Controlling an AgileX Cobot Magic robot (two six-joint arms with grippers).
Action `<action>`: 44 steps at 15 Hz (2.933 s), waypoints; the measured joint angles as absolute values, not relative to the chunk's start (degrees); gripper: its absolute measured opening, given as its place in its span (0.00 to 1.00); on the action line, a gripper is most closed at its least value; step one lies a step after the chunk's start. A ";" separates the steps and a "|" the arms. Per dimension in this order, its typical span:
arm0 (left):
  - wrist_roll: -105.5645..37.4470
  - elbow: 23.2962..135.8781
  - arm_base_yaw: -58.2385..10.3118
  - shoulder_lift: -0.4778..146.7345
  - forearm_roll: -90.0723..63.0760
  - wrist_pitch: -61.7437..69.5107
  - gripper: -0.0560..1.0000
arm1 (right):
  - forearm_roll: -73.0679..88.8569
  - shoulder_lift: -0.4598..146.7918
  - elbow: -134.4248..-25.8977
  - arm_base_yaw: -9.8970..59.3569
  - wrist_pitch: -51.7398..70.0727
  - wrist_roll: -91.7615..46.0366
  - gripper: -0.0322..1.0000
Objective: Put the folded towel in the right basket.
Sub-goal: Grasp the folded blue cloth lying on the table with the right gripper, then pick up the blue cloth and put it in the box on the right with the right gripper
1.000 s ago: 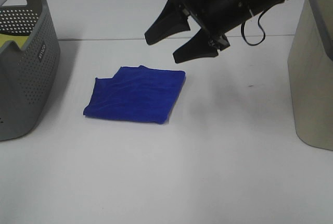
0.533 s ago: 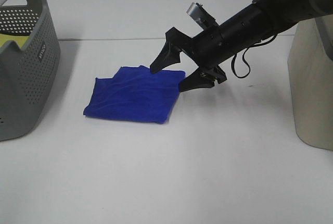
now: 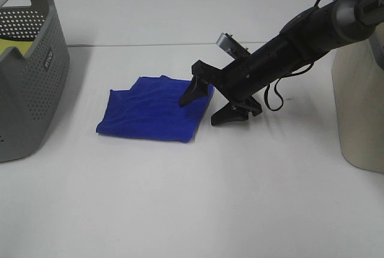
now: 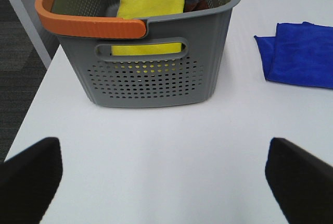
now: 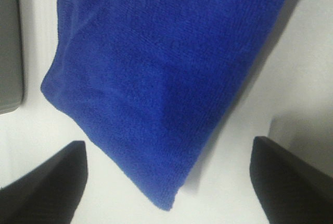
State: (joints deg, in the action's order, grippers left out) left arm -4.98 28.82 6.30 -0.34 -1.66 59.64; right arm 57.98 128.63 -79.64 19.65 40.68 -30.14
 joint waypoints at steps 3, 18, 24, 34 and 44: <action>-4.98 28.82 6.30 -0.34 -1.66 59.64 0.99 | 58.61 129.77 -79.81 19.65 40.57 -28.93 0.82; -4.98 28.82 6.30 -0.34 -1.66 59.64 0.99 | 61.76 131.49 -80.96 34.03 26.01 -7.51 0.74; -4.98 28.82 6.30 -0.34 -1.66 59.64 0.99 | 64.06 134.13 -81.65 33.92 27.62 -1.83 0.29; -4.98 28.82 6.30 -0.34 -1.66 59.64 0.99 | 61.08 132.53 -80.96 33.98 26.18 -10.71 0.09; -4.98 28.82 6.30 -0.34 -1.66 59.64 0.99 | 59.59 109.43 -80.33 22.23 34.78 -20.68 0.09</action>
